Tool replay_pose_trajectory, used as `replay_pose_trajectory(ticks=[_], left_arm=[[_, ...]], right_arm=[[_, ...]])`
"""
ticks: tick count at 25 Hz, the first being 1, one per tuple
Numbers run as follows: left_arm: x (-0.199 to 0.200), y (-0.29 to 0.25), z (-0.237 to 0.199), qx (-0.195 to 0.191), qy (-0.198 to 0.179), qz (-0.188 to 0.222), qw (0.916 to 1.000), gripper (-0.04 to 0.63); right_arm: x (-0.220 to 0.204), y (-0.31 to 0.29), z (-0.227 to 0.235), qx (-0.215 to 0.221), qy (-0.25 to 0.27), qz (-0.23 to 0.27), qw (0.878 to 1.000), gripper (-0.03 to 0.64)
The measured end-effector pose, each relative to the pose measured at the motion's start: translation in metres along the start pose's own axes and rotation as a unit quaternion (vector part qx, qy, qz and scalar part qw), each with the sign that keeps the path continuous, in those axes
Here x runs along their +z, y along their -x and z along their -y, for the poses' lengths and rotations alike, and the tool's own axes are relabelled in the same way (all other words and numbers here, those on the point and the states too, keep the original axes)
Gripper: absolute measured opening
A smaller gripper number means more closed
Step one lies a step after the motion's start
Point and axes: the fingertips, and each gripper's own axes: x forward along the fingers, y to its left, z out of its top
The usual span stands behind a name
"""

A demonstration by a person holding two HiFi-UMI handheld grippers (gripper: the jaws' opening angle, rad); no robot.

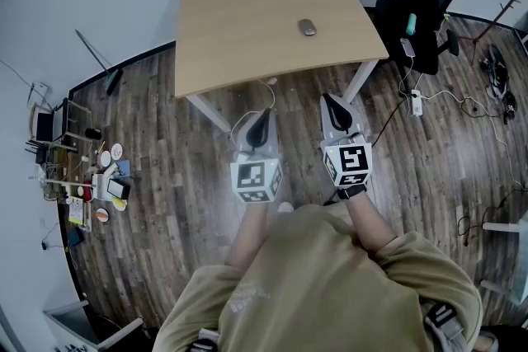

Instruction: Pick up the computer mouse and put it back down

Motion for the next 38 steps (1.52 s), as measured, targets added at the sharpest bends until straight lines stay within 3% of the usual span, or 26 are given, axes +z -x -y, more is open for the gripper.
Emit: replay_pose_trajectory(ticks=[6, 14, 17, 24, 28, 32, 38], left_arm=[[-0.022, 0.007, -0.032, 0.028, 0.011, -0.007, 0.9995, 0.002], [-0.039, -0.048, -0.03, 0.02, 0.016, -0.008, 0.9996, 0.002], [-0.034, -0.098, -0.032, 0.027, 0.015, -0.018, 0.9993, 0.002], [0.006, -0.216, -0.035, 0.057, 0.005, 0.001, 0.9984, 0.002], [-0.005, -0.273, -0.023, 0.068, 0.007, -0.013, 0.9976, 0.003], [-0.014, -0.308, -0.011, 0.071, 0.0, -0.023, 0.9972, 0.003], [-0.037, -0.35, -0.026, 0.081, 0.003, -0.063, 0.9947, 0.002]], right_arm=[[-0.022, -0.002, -0.026, 0.011, -0.008, -0.026, 1.0, 0.006], [-0.049, -0.057, 0.008, 0.032, -0.026, -0.048, 0.998, 0.006], [-0.044, -0.096, 0.043, 0.04, -0.035, -0.047, 0.997, 0.006], [-0.021, -0.191, 0.144, 0.046, -0.058, -0.025, 0.997, 0.006], [-0.041, -0.218, 0.187, 0.065, -0.068, -0.048, 0.994, 0.006], [-0.066, -0.244, 0.228, 0.056, -0.094, -0.064, 0.992, 0.006], [-0.1, -0.282, 0.245, 0.087, -0.108, -0.109, 0.984, 0.006]])
